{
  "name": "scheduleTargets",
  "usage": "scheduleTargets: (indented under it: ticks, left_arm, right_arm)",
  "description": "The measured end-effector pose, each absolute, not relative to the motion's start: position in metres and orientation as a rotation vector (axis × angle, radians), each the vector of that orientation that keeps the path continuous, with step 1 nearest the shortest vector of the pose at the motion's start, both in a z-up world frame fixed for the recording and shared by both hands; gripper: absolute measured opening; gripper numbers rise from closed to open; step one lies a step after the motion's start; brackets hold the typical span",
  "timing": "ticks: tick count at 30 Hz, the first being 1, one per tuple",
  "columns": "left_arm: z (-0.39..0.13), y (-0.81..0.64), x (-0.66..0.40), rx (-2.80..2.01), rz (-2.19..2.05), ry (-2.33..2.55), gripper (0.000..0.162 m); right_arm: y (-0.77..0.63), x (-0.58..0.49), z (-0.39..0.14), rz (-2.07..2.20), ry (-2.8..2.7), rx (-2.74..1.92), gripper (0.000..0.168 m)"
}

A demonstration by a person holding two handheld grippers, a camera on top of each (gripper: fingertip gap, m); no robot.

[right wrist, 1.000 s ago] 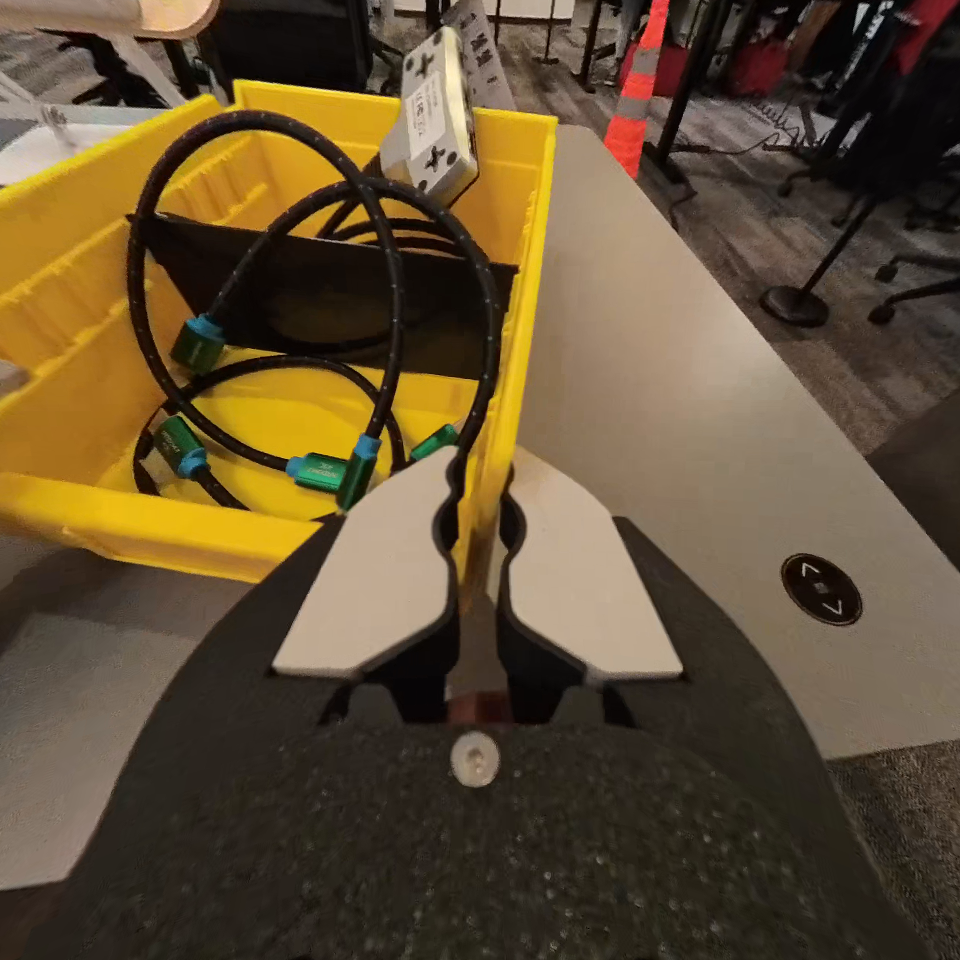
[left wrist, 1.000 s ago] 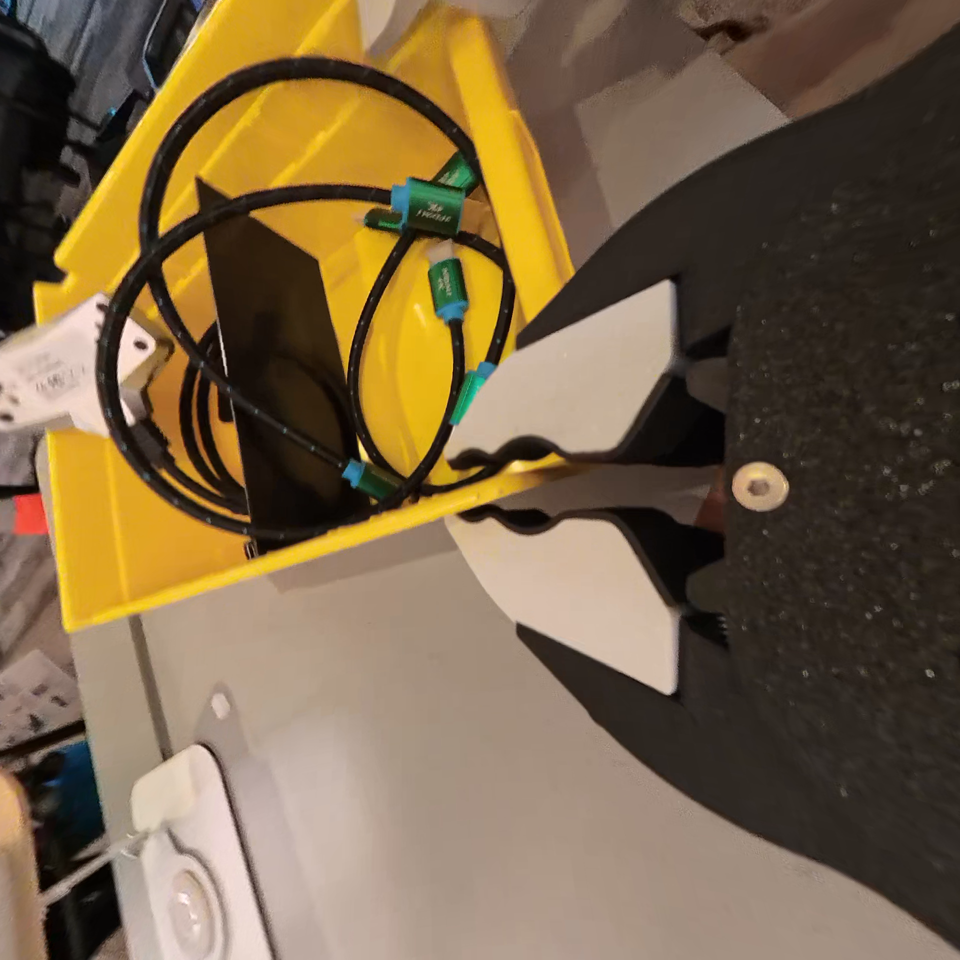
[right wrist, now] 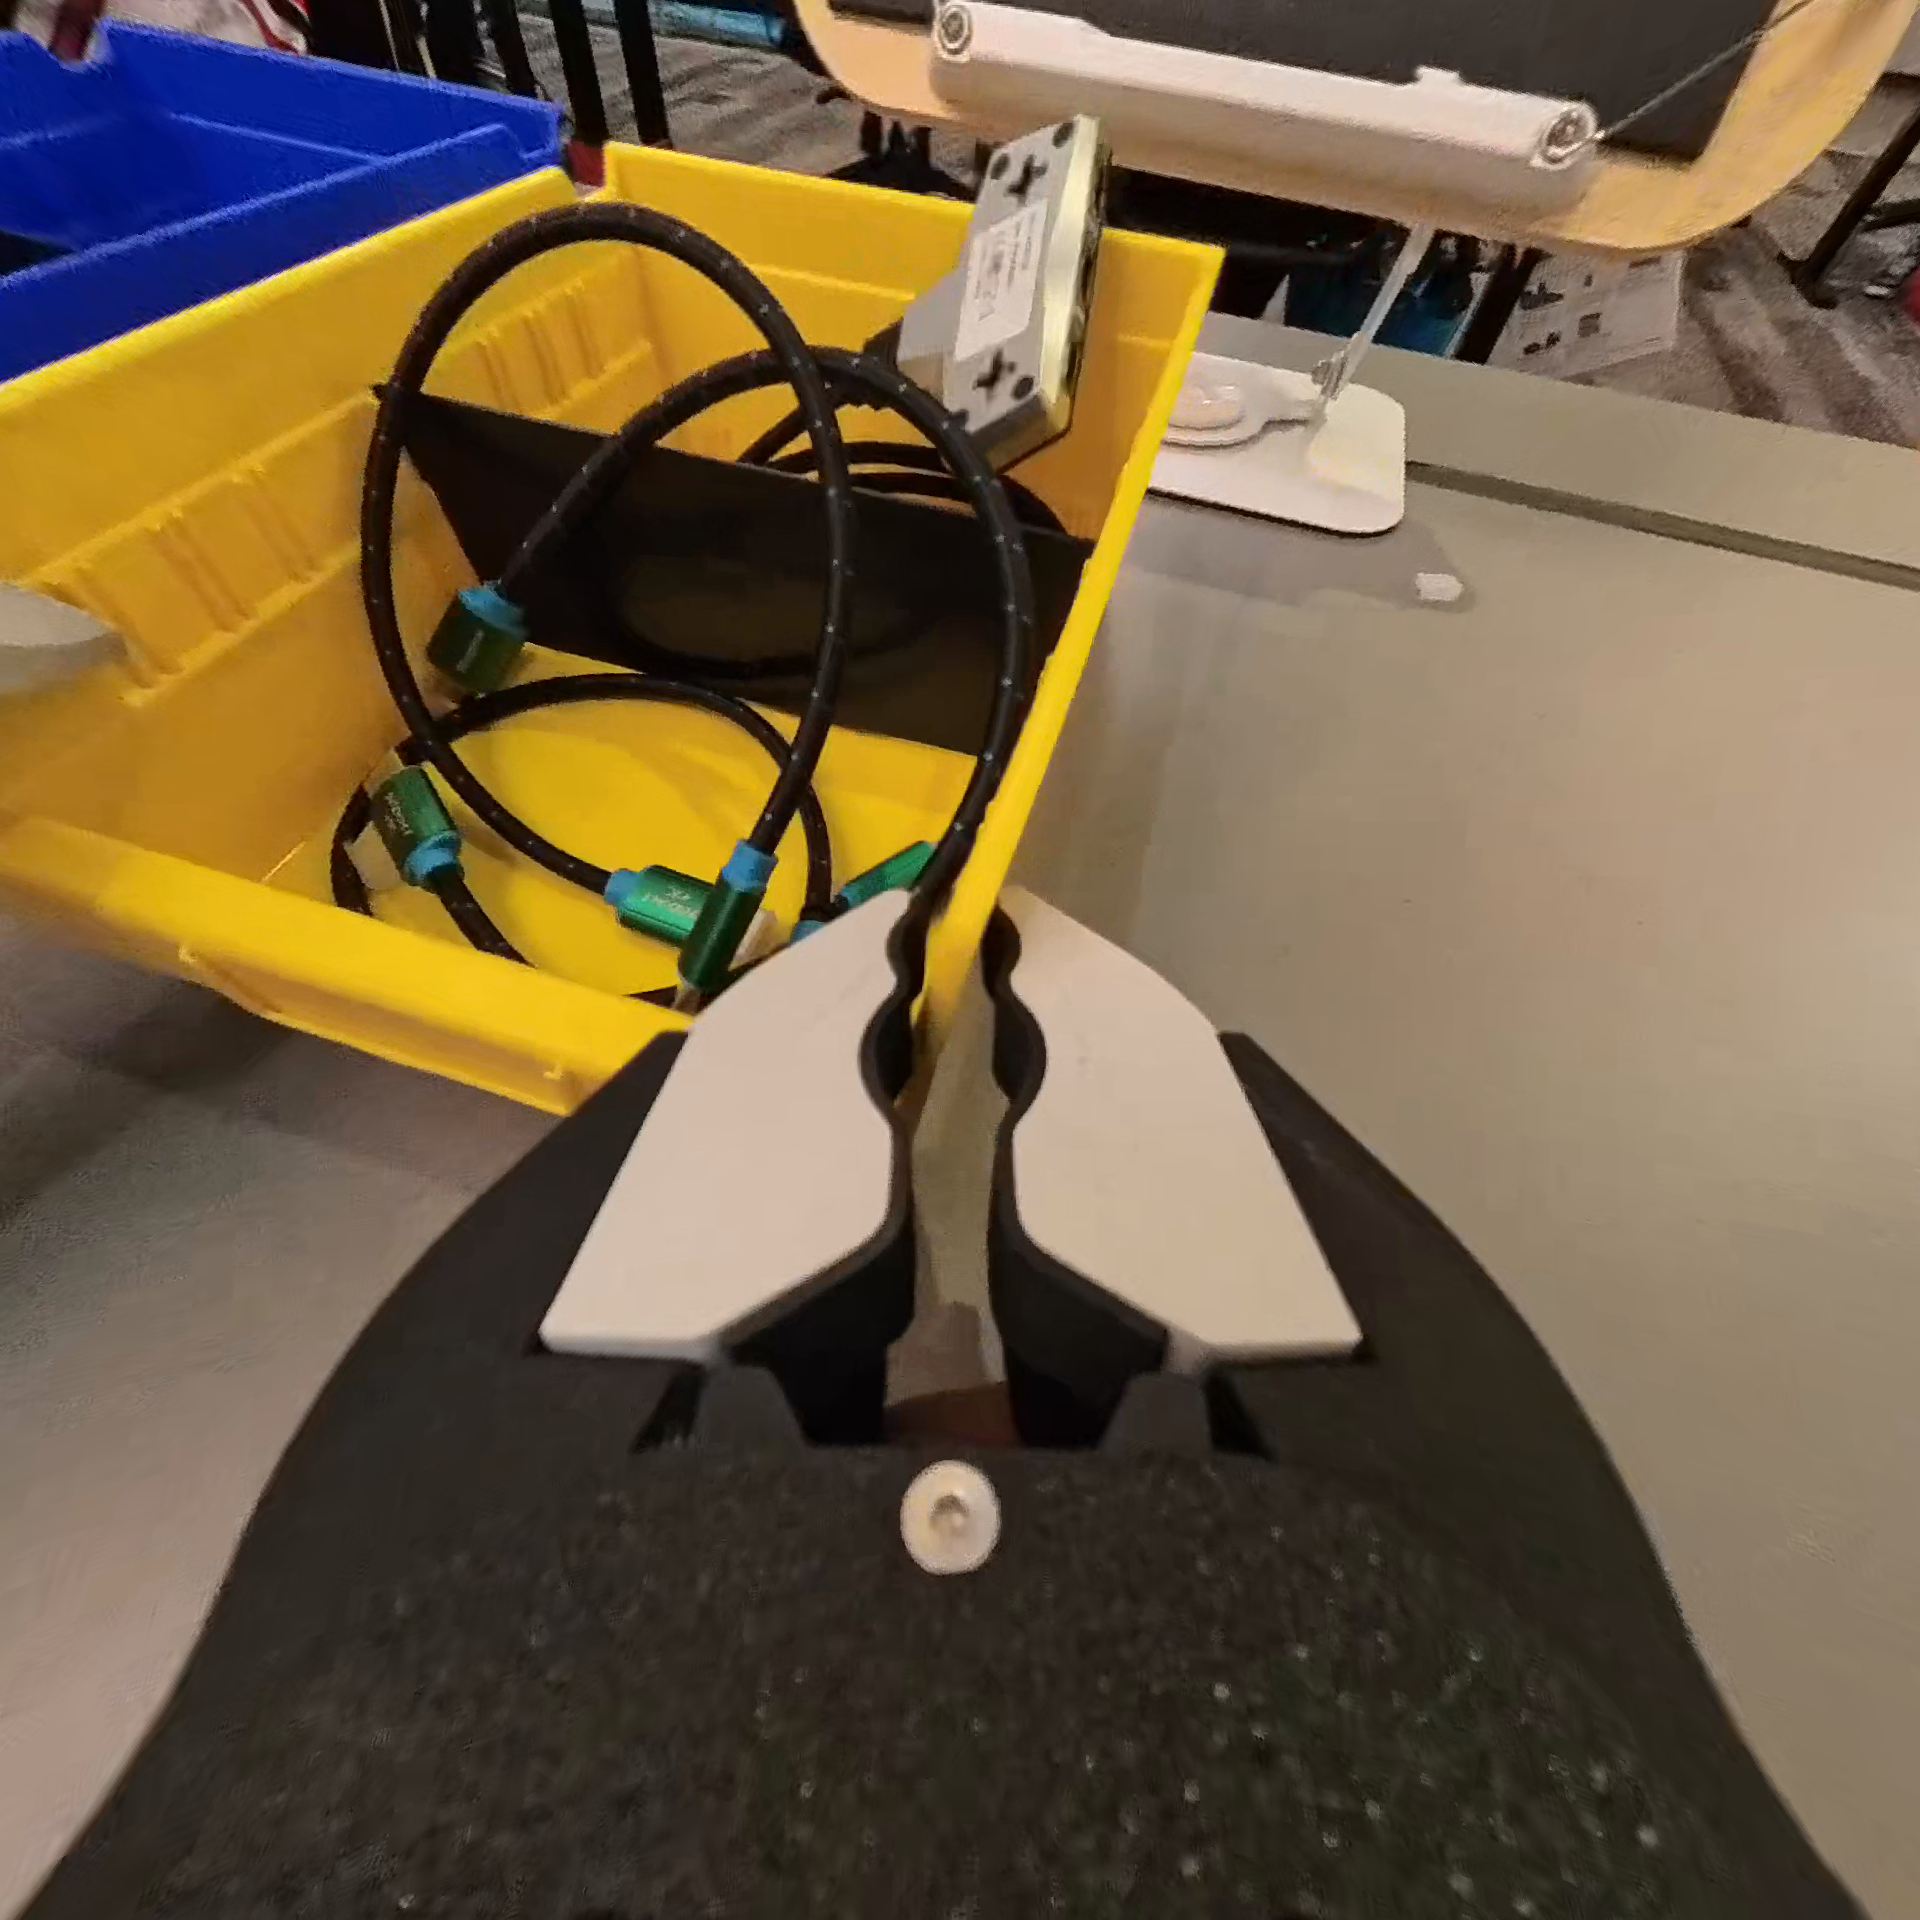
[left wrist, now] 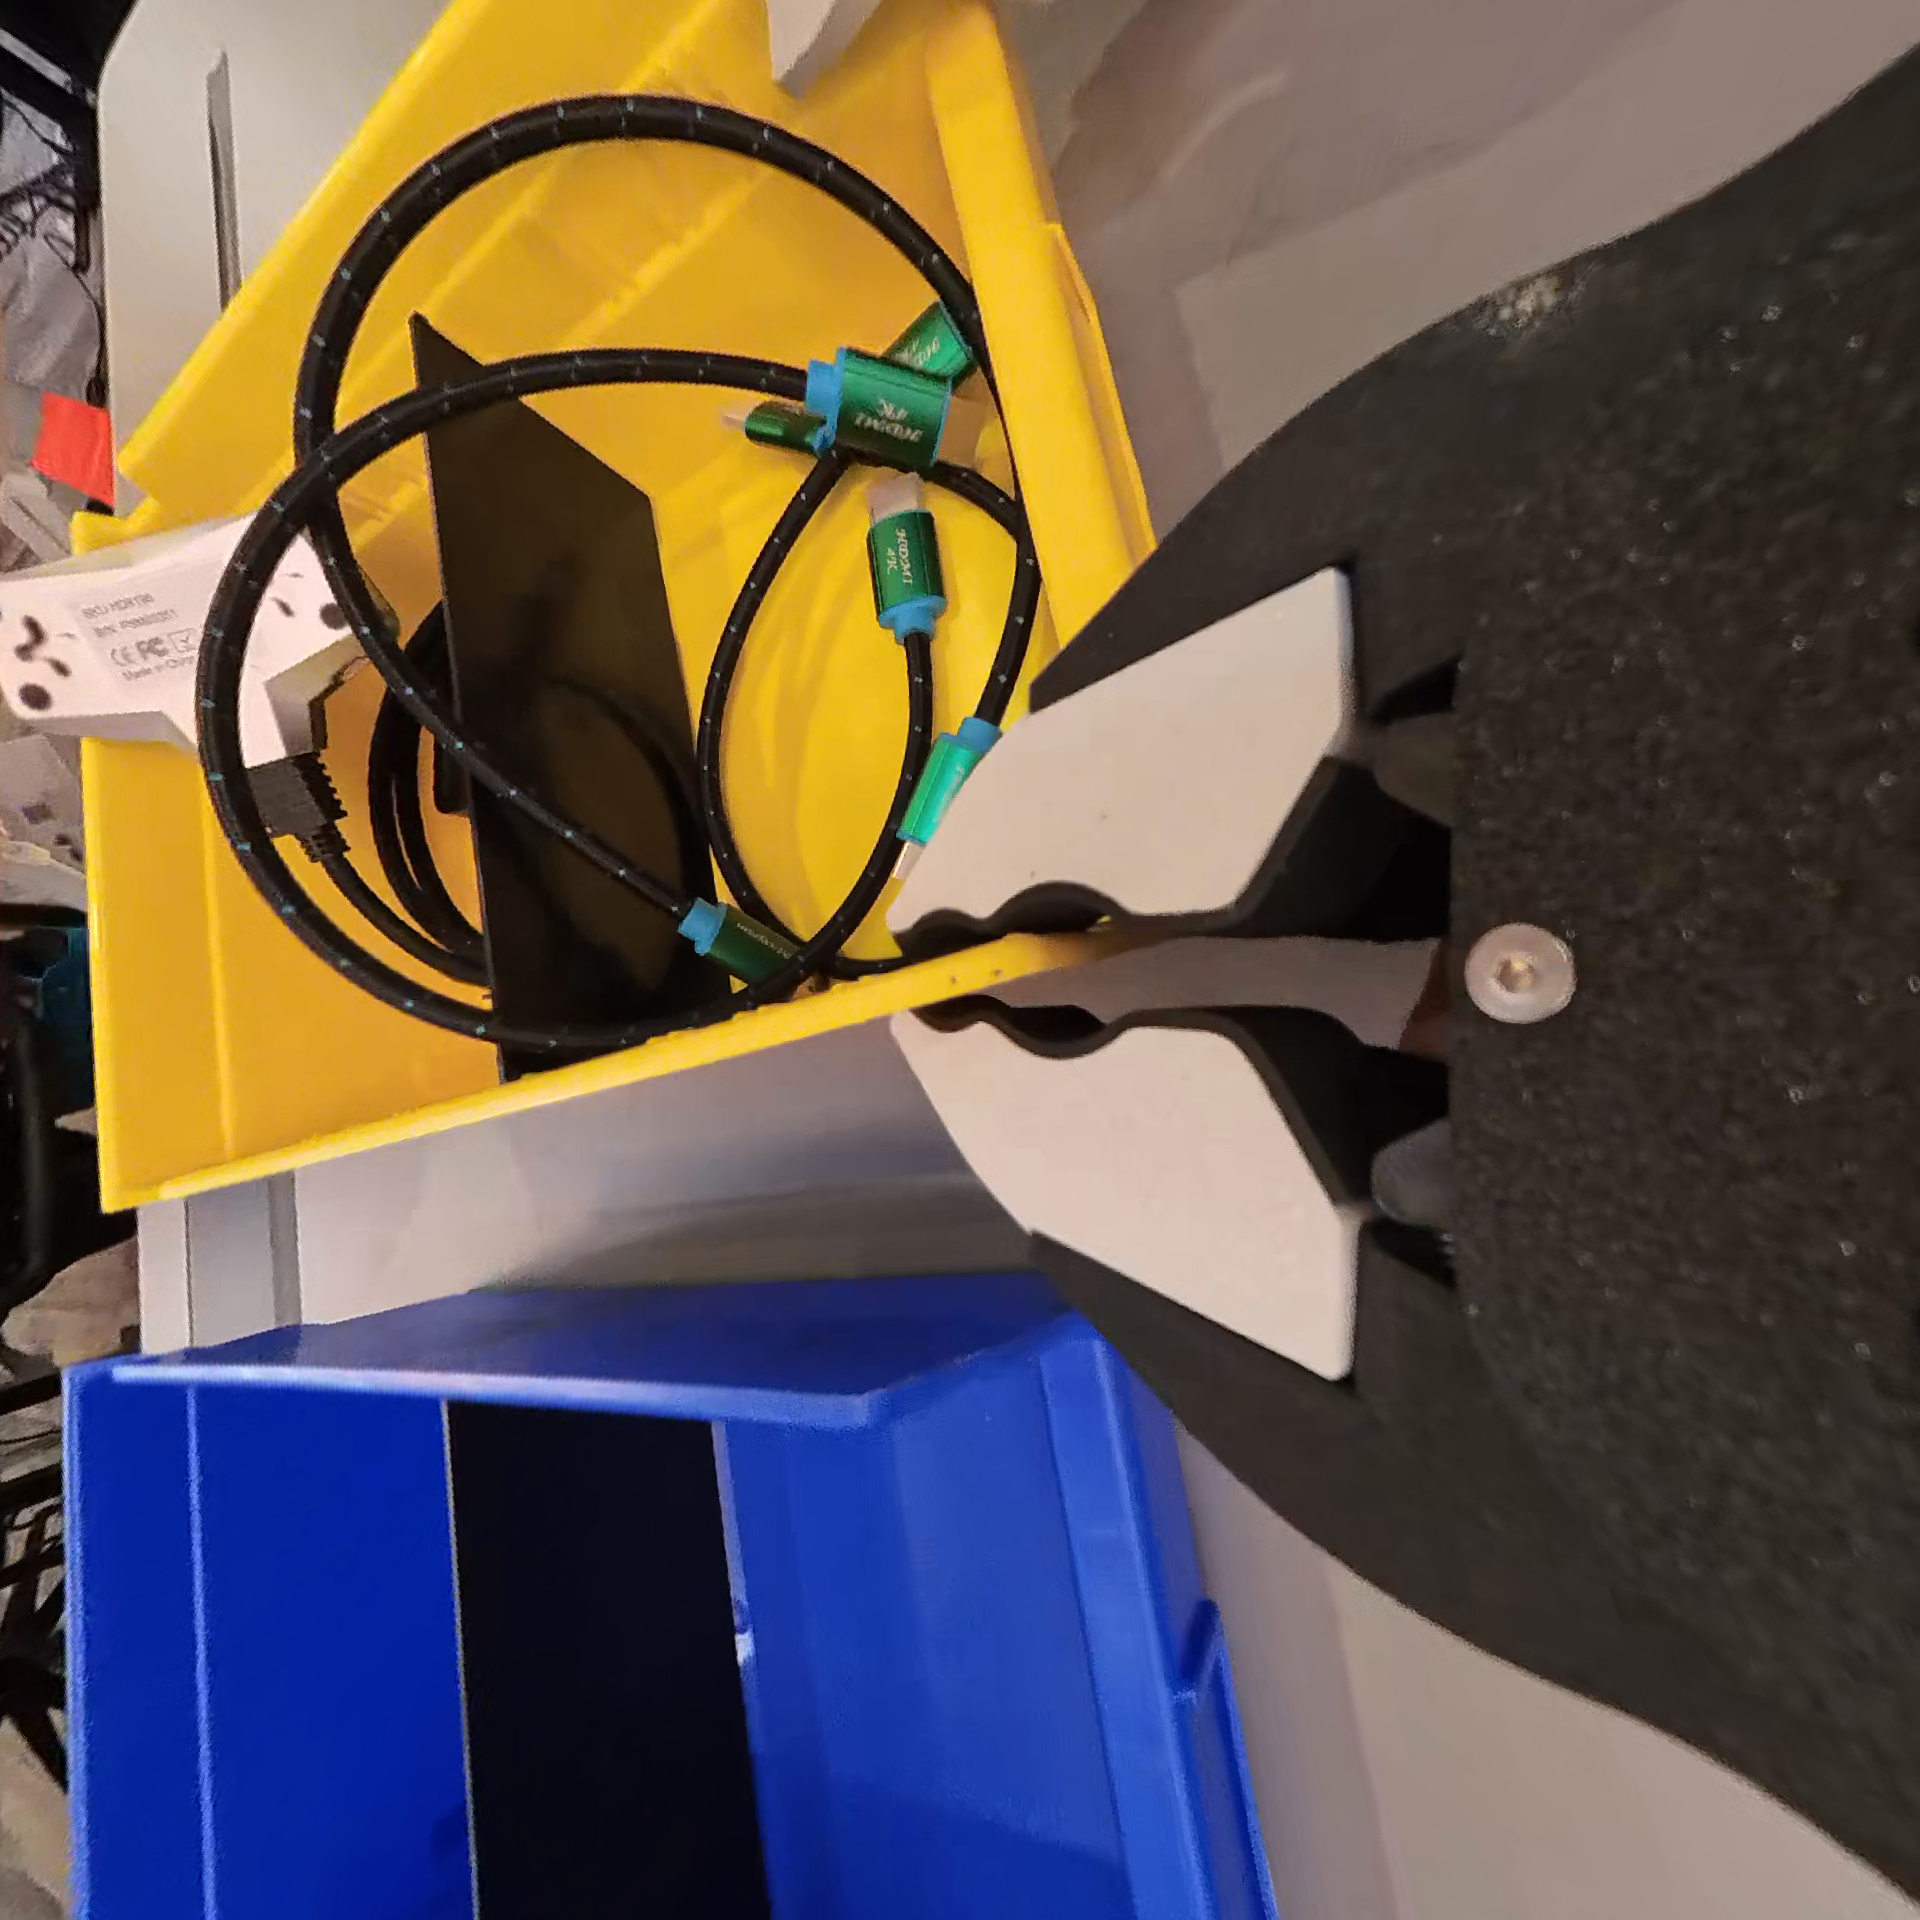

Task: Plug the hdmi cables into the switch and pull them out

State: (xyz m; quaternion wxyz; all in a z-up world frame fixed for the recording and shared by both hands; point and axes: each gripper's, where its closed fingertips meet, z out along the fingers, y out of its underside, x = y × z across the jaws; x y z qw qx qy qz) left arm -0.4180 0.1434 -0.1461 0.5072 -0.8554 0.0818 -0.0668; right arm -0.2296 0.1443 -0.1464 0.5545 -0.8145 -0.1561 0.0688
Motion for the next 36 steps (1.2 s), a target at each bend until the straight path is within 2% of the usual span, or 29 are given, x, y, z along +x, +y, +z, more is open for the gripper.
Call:
scheduleTargets:
  ticks: [2,4,8,12,15,19,21,22,23,28,33,36]
  left_arm:
    - [-0.143,0.135,-0.418,-2.067,-0.2,0.181,0.017]
    - [-0.134,0.121,-0.42,-2.047,-0.251,0.155,0.022]
    - [-0.122,0.082,-0.456,-1.968,-0.359,0.07,0.035]
    - [-0.132,0.065,-0.565,-2.024,-0.014,-0.009,0.04]
    - [-0.124,0.085,-0.624,-2.036,0.09,0.015,0.06]
    - [-0.127,0.136,-0.662,-2.08,-0.043,-0.009,0.064]
    - [-0.135,0.16,-0.676,-2.106,-0.074,-0.044,0.051]
    - [-0.144,0.167,-0.682,-2.13,-0.076,-0.052,0.036]
    - [-0.152,0.17,-0.683,-2.159,-0.1,-0.047,0.006]
    - [-0.153,0.142,-0.674,-2.105,-0.074,-0.153,0.004]
    - [-0.154,0.055,-0.651,-2.128,-0.025,-0.24,0.006]
    - [-0.154,0.004,-0.643,-2.153,0.078,-0.26,0.004]
  right_arm:
    - [0.135,-0.231,-0.147,0.19,-0.447,-1.912,0.012]
    - [0.115,-0.23,-0.153,0.257,-0.567,-1.901,0.024]
    - [0.066,-0.224,-0.14,0.519,-0.664,-1.856,0.019]
    - [0.051,-0.24,-0.13,0.723,-0.706,-1.788,0.018]
    - [0.046,-0.253,-0.141,0.741,-0.779,-1.823,0.019]
    - [0.04,-0.266,-0.143,0.684,-0.865,-1.783,0.019]
    - [0.034,-0.276,-0.147,0.679,-0.921,-1.78,0.019]
    - [0.028,-0.282,-0.149,0.691,-0.95,-1.782,0.019]
    - [0.025,-0.29,-0.153,0.718,-0.986,-1.777,0.02]
    - [-0.017,-0.345,-0.156,0.846,-1.077,-1.767,0.025]
    - [0.01,-0.401,-0.138,0.694,-0.961,-1.769,0.05]
    - [0.038,-0.425,-0.136,0.683,-0.755,-1.903,0.044]
